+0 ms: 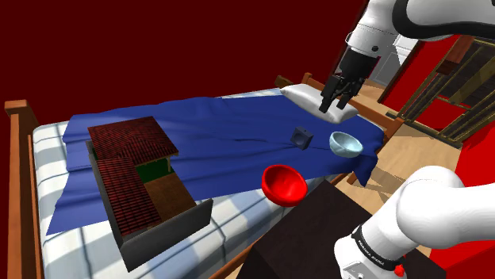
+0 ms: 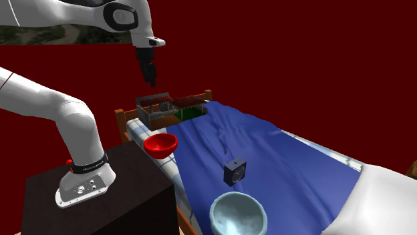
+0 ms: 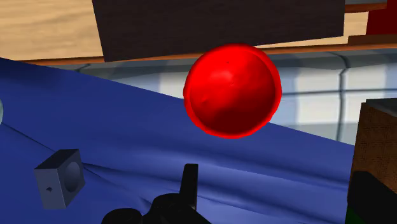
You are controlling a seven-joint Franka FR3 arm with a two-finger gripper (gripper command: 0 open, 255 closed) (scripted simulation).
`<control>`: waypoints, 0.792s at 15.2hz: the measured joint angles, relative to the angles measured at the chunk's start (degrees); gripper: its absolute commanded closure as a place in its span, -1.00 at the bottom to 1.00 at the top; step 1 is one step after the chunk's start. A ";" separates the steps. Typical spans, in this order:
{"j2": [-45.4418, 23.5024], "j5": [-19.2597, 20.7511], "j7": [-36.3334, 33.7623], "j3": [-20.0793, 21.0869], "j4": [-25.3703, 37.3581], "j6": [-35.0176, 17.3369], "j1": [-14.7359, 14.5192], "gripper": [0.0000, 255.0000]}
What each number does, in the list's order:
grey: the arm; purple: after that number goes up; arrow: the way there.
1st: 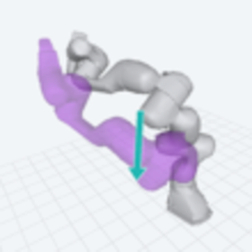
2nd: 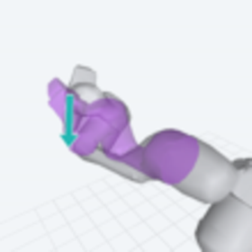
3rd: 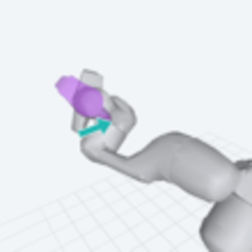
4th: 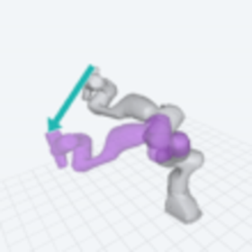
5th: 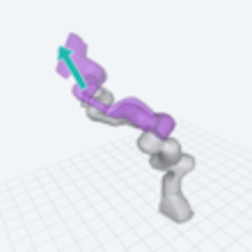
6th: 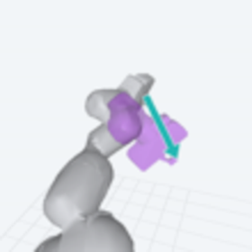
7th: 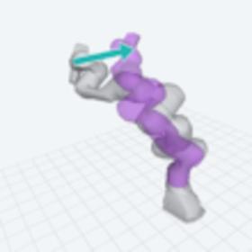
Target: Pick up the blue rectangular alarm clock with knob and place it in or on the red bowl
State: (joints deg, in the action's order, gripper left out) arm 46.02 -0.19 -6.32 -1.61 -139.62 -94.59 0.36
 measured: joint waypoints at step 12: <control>-11.96 4.88 8.36 -8.83 -2.85 -14.47 3.62 -1.00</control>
State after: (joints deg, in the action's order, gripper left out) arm 34.06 4.68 2.04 -10.44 -142.47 -109.07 3.98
